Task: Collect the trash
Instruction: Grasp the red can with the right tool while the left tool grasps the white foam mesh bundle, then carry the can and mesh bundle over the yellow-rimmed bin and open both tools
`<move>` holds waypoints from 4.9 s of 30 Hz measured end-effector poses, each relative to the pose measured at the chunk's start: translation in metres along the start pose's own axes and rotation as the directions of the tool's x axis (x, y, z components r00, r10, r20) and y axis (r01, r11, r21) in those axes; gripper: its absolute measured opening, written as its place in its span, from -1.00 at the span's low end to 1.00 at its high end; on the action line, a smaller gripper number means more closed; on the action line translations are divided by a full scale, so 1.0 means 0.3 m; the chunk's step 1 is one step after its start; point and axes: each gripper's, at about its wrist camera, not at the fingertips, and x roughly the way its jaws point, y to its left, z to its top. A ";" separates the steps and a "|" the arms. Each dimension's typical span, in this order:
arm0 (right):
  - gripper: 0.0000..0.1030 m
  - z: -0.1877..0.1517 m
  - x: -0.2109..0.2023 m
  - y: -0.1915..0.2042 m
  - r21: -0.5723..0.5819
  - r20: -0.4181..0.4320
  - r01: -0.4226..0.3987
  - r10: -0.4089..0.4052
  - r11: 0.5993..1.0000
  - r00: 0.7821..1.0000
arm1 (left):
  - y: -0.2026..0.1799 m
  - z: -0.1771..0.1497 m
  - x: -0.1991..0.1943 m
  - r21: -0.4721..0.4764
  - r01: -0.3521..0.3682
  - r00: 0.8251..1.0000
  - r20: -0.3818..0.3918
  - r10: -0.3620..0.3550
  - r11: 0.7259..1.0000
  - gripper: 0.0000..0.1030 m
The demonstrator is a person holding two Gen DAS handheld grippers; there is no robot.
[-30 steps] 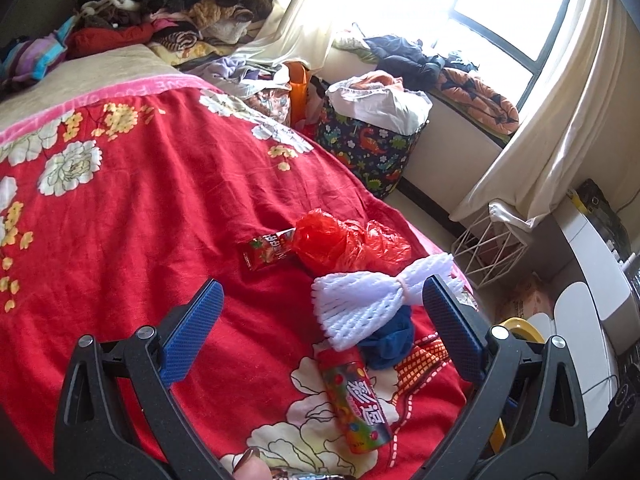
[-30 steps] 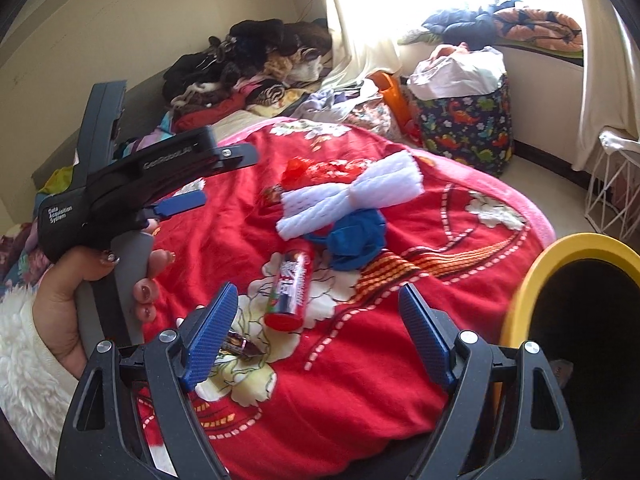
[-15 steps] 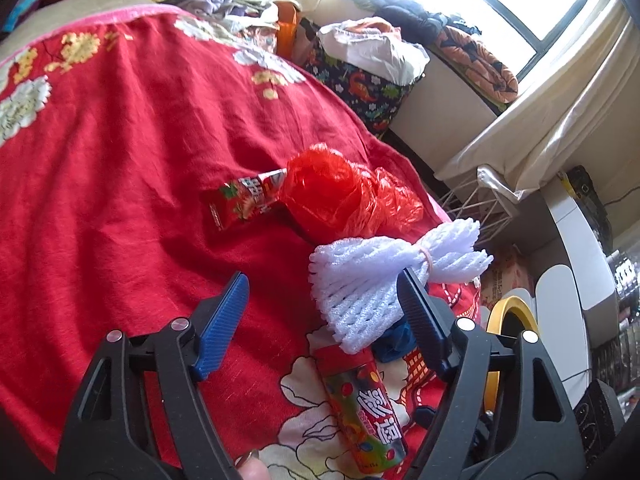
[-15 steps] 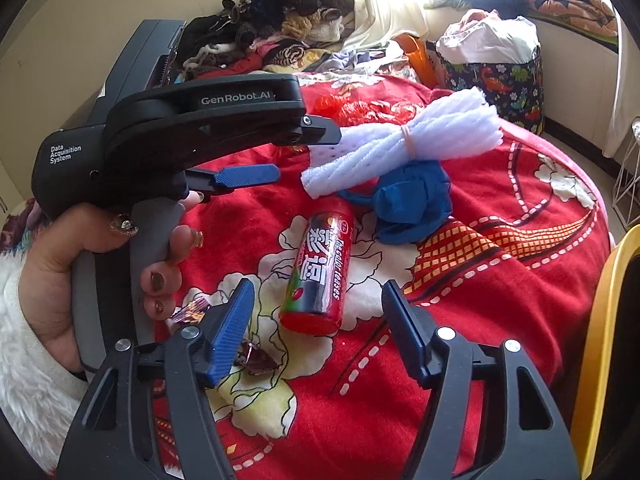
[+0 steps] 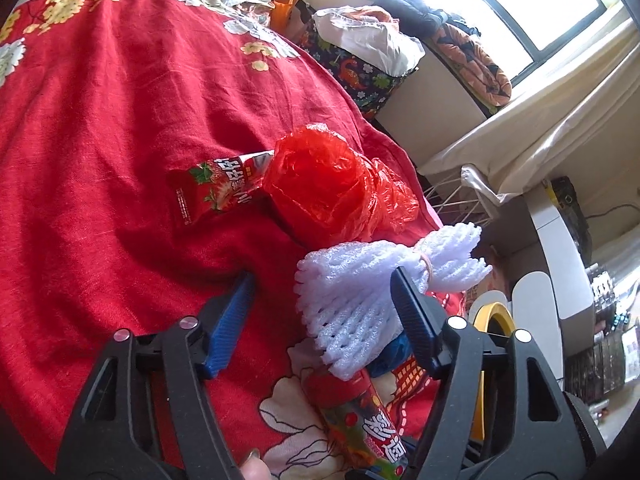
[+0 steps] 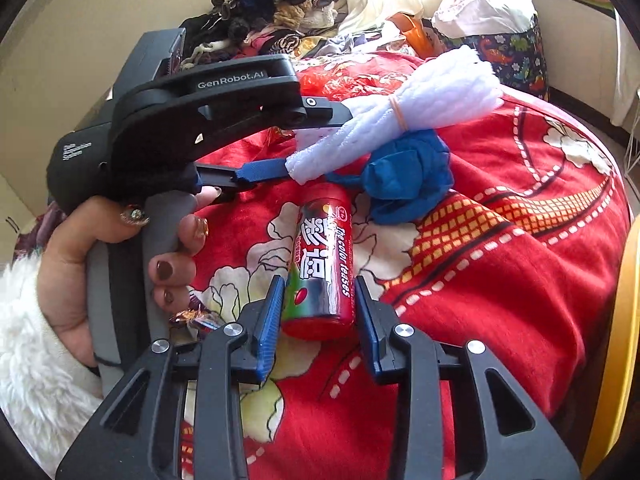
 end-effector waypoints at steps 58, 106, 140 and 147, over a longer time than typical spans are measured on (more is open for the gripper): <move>-0.42 -0.072 -0.510 -0.259 0.191 0.277 0.099 -0.150 0.977 0.949 | -0.389 -0.155 -0.246 0.236 0.140 0.979 0.114 -0.170 0.962 -0.81; -0.42 -0.182 -0.755 -0.522 0.399 0.348 0.205 -0.354 0.894 0.868 | -0.576 -0.259 -0.207 0.382 0.140 0.982 0.062 -0.177 0.913 -0.81; -0.42 -0.262 -0.820 -0.632 0.483 0.326 0.294 -0.481 0.825 0.814 | -0.702 -0.420 -0.069 0.501 0.107 0.994 -0.066 -0.086 0.859 -0.81; -0.42 -0.276 -0.824 -0.649 0.498 0.317 0.302 -0.495 0.813 0.809 | -0.731 -0.471 -0.019 0.538 0.099 0.993 -0.107 -0.049 0.837 -0.81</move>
